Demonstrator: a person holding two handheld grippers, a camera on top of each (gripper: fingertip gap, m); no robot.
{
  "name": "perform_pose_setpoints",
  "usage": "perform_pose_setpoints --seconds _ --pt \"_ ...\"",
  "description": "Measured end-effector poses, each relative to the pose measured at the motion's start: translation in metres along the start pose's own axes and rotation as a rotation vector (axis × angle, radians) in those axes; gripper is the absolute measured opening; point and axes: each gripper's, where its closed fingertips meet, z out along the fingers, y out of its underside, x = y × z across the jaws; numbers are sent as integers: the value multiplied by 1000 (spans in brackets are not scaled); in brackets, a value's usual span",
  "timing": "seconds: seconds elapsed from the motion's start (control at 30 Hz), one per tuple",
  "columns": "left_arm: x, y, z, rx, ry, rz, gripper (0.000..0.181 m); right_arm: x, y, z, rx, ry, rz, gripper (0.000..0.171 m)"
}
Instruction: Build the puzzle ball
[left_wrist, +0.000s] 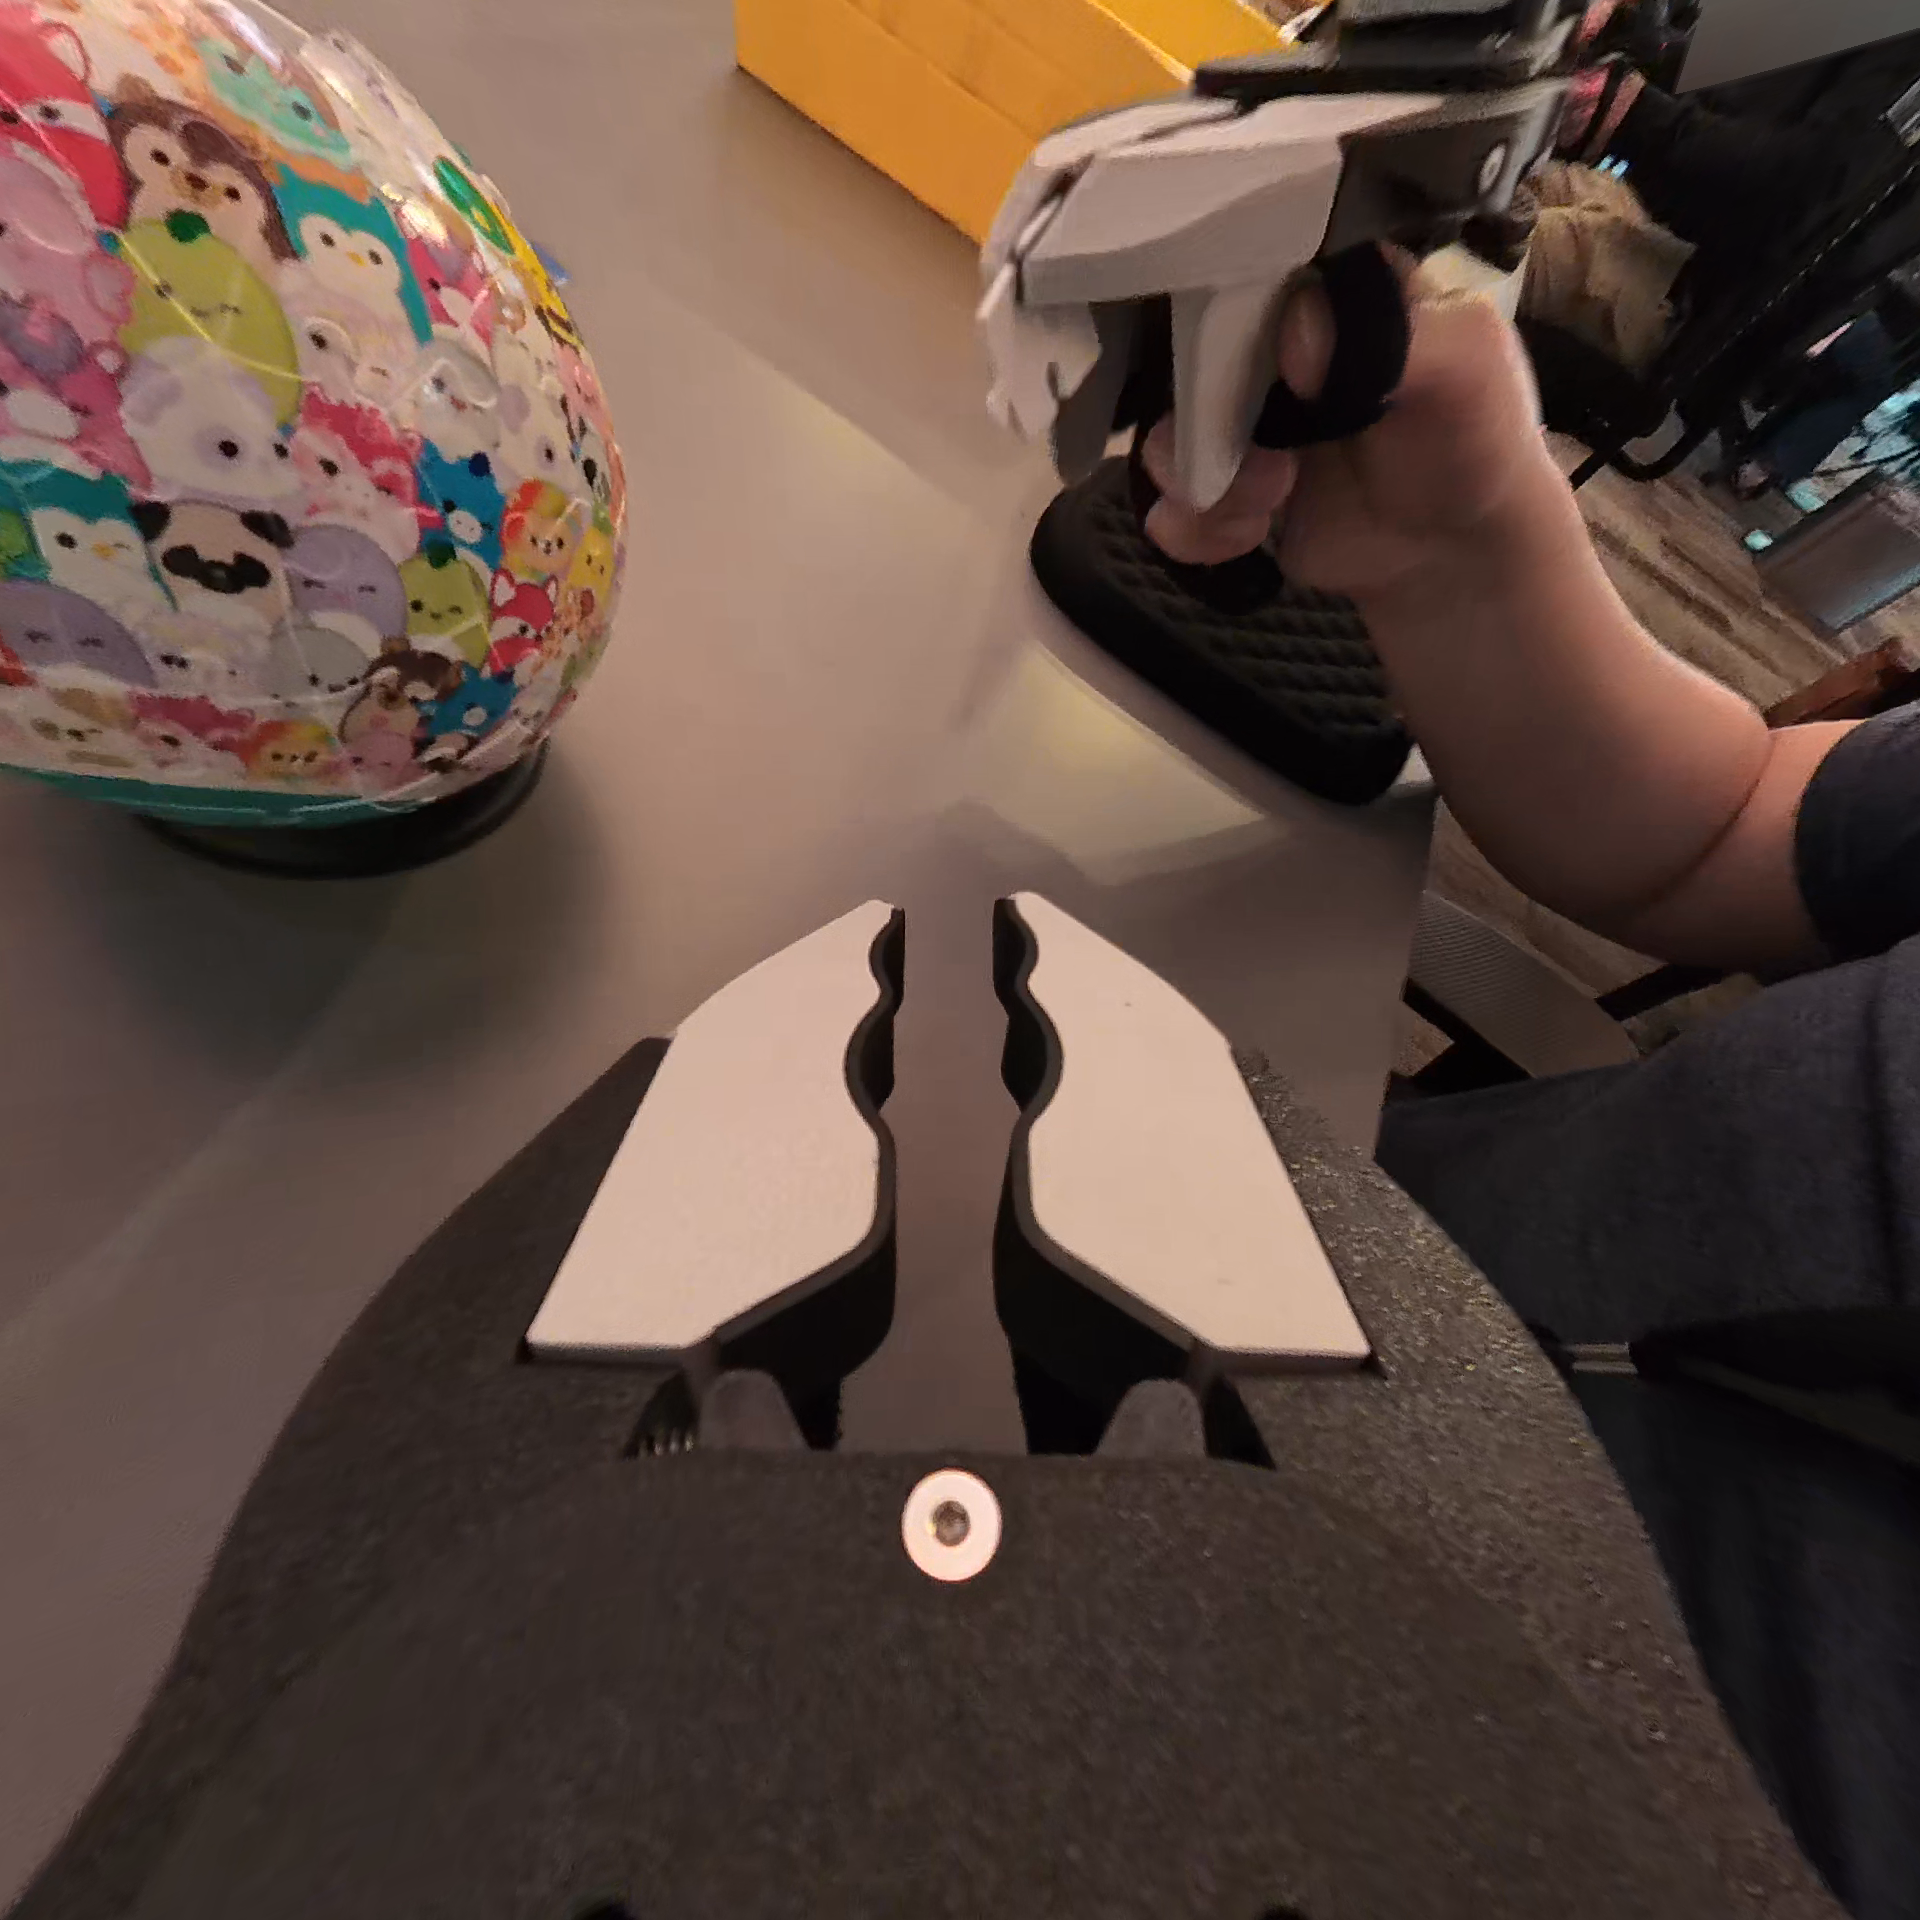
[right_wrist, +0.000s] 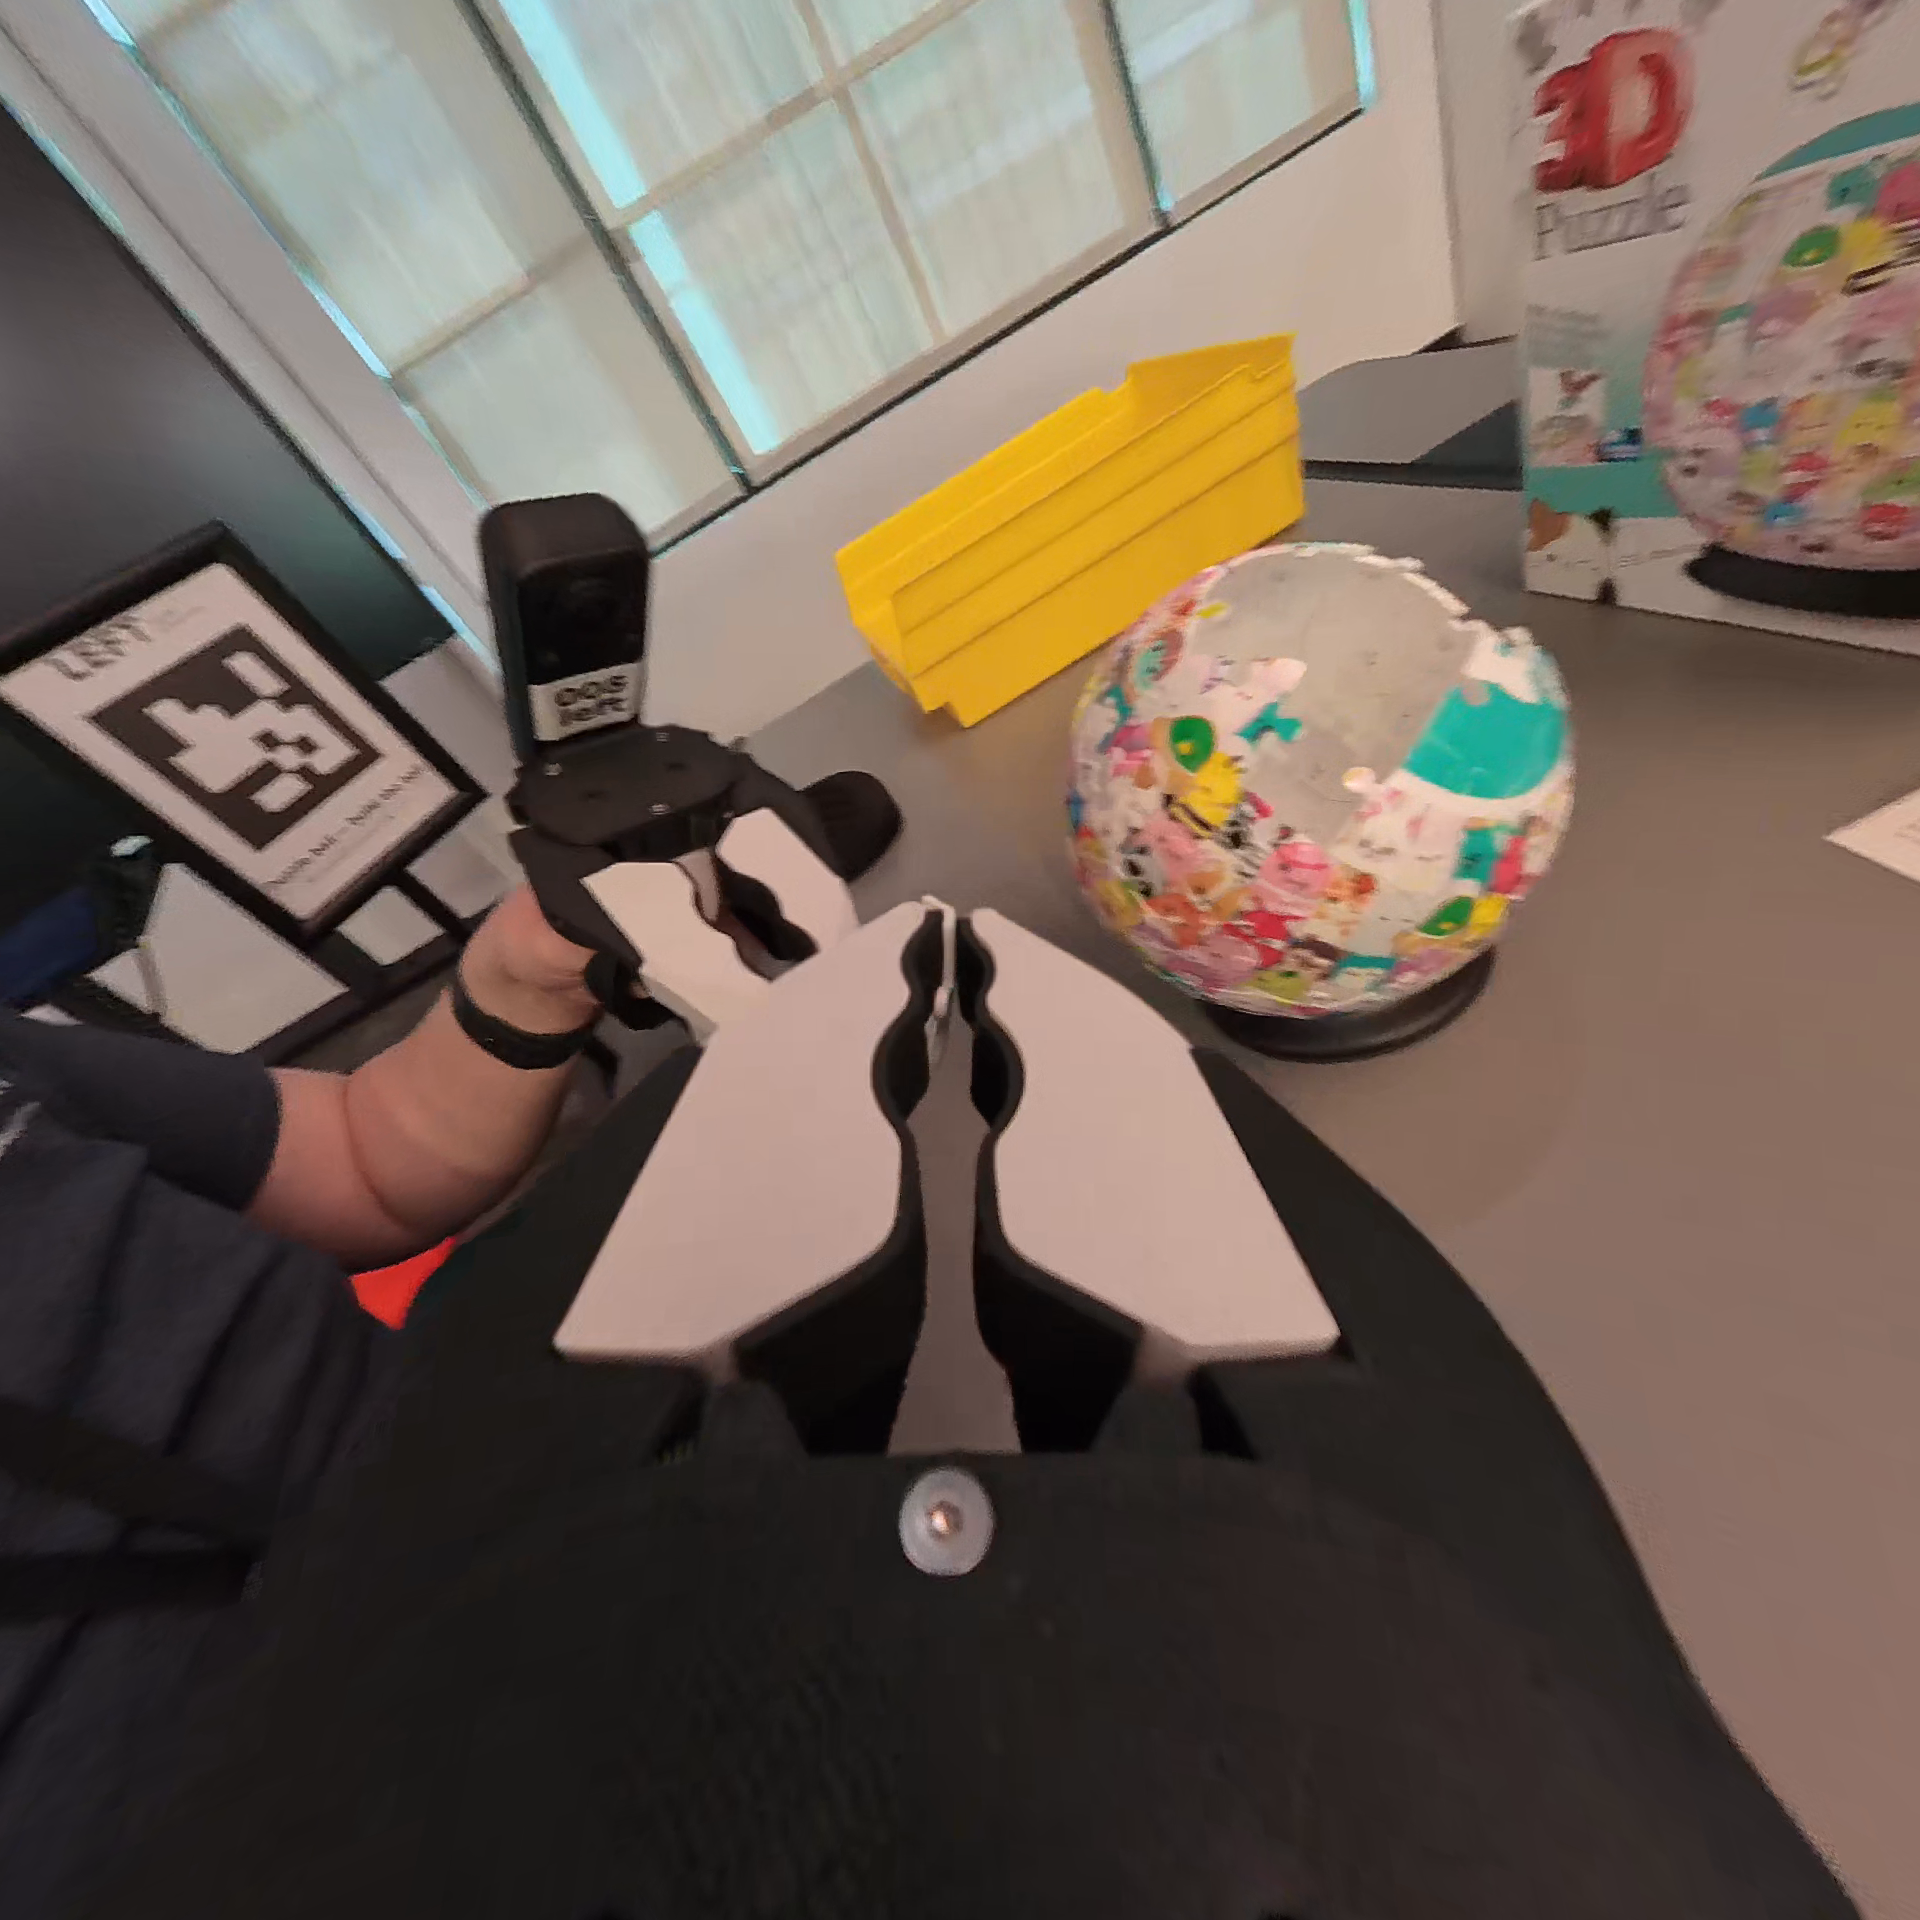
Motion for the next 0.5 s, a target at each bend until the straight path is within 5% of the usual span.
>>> perform_pose_setpoints --seconds 0.27,0.5 --pt "30 -35 -8 275 204 -102 17 -44 18 33 -95 -231 115 3" --pt "31 -40 -7 291 247 -170 3 -55 26 37 -143 -248 29 3"
